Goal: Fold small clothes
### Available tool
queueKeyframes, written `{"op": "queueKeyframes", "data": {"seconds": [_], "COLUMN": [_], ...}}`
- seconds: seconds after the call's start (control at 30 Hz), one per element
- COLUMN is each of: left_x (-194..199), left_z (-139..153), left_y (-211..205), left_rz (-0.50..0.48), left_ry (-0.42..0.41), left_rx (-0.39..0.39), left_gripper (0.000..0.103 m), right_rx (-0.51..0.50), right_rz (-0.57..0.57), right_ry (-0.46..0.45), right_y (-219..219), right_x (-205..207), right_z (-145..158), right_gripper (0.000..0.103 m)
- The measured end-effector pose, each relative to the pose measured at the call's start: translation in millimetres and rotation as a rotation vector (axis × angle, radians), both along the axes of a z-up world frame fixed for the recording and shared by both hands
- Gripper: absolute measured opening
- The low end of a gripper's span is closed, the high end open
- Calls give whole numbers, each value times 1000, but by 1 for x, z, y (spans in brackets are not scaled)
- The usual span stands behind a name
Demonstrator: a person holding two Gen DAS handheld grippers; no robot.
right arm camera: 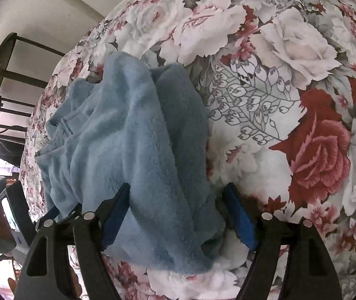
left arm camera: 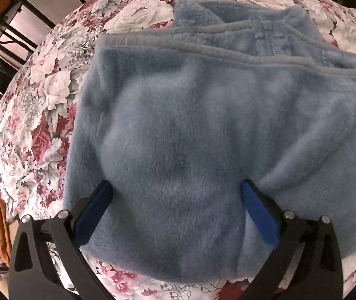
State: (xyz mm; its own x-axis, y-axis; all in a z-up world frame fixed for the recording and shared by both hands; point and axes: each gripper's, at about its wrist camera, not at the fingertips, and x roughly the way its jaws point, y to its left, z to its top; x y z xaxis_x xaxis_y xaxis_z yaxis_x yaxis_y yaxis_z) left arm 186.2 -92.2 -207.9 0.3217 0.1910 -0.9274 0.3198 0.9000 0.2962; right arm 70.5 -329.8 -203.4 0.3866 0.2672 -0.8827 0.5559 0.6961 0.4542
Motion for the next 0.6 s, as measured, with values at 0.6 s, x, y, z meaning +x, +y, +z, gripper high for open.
{"op": "queueKeyframes", "data": {"seconds": [0.6], "left_x": [0], "left_z": [0], "left_y": [-1], "left_rz": [-4], "left_ry": [-2], "left_rx": [-9], "left_gripper": [99], "right_rx": [-70], "right_rz": [63], "right_ry": [-34], "right_y": [12], "right_x": [8], "right_z": [11], "right_gripper": [58]}}
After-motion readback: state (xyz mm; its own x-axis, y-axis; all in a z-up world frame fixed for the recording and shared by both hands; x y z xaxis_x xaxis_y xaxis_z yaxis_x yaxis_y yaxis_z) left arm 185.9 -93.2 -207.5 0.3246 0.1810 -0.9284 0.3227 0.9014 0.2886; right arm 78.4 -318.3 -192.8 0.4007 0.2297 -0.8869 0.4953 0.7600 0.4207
